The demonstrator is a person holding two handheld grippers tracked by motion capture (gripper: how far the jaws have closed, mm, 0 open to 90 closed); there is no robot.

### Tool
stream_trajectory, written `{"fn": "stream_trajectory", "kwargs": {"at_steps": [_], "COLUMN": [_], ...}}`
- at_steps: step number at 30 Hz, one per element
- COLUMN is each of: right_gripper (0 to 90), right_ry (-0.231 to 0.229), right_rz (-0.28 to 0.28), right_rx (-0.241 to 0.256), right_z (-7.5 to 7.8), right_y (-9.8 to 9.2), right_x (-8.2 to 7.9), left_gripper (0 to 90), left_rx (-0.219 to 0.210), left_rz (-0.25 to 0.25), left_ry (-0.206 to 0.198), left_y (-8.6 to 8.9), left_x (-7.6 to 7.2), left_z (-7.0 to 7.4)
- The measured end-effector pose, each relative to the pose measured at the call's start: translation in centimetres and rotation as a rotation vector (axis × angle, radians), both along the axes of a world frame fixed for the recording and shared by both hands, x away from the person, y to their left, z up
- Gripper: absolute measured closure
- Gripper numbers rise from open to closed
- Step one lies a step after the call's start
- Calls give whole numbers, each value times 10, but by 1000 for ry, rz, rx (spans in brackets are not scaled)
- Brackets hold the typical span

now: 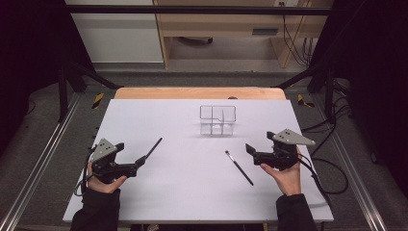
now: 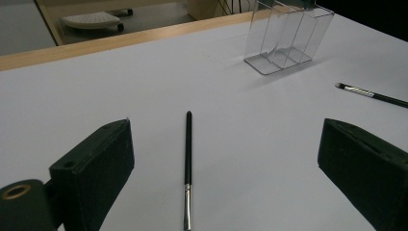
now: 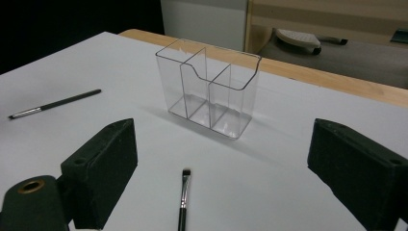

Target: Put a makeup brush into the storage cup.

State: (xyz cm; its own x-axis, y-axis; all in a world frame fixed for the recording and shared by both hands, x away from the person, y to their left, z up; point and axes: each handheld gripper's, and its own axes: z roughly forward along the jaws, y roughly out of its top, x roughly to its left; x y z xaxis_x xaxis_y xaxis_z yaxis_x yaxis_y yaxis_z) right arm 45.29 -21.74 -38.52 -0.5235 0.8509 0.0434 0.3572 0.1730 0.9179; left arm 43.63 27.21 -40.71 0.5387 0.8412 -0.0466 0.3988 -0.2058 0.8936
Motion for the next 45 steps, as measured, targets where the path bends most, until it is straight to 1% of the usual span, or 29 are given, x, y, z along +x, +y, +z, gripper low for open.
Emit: {"fn": "stream_trajectory", "kwargs": {"at_steps": [1,2,3,5,9,10,13,16,19,20,21,22,23,24,25,26,27,29,30,31,32,33,35,38,39,40,42,43,45], "right_gripper": [107,107,107,108,112,116,118,122,124,124,129,137,137,143,143,149,149,158,158,162,162,166,169,182,186,186,190,190,196], "right_ry": [13,13,23,30,45,57,69,92,117,117,124,142,142,159,159,168,168,189,189,205,205,220,226,253,263,263,284,284,304], "right_rz": [4,4,7,14,19,15,19,25,32,32,34,36,36,40,40,42,42,42,42,42,42,45,47,52,51,51,55,55,60], "right_rx": [-12,-12,-28,-41,-48,-51,-56,-71,-117,-117,-129,-143,-143,-164,-164,-185,-185,-201,-201,-217,-217,-229,-236,-266,-270,-270,-298,-298,-312], "right_z": [-1,-1,-1,-1,-1,0,1,-1,-3,-3,-3,-2,-2,-1,-1,-1,-1,-2,-2,-3,-3,-4,-5,-9,-10,-10,-14,-14,-17], "right_y": [3,3,5,7,9,11,14,19,22,22,23,26,26,28,28,31,31,33,33,35,35,37,38,41,42,42,44,44,46], "right_x": [1,1,1,2,3,3,3,5,7,7,8,9,9,10,10,11,11,13,13,15,15,17,18,21,22,22,24,24,25], "left_gripper": [50,50,50,50,50,50,50,50,51,51,51,51,52,52,52,52,52,52,52,52,52,53,53,53,53,53,54,54,54], "left_rx": [3,3,4,6,9,10,15,19,20,20,19,21,21,23,23,25,26,28,28,28,28,29,29,31,31,30,31,32,34], "left_rz": [-1,-1,-1,-1,-1,-2,-2,-2,-3,-2,-3,-4,-4,-6,-6,-6,-7,-9,-9,-9,-9,-9,-10,-10,-10,-10,-10,-11,-13], "left_ry": [1,1,1,3,8,10,9,7,7,7,8,8,8,9,9,9,10,13,13,13,14,14,15,14,14,14,14,15,15], "left_y": [0,0,-1,-1,-1,-1,-2,-2,-2,-2,-2,-2,-2,-3,-3,-3,-3,-4,-4,-4,-4,-4,-4,-5,-4,-4,-4,-4,-5], "left_x": [0,0,0,0,1,1,1,0,0,0,0,0,0,0,0,0,0,0,0,0,0,0,0,0,0,0,0,0,0], "left_z": [0,0,-1,-1,-3,-3,-3,-3,-3,-3,-3,-3,-3,-3,-3,-3,-3,-4,-4,-4,-4,-4,-4,-4,-4,-4,-4,-4,-4]}}
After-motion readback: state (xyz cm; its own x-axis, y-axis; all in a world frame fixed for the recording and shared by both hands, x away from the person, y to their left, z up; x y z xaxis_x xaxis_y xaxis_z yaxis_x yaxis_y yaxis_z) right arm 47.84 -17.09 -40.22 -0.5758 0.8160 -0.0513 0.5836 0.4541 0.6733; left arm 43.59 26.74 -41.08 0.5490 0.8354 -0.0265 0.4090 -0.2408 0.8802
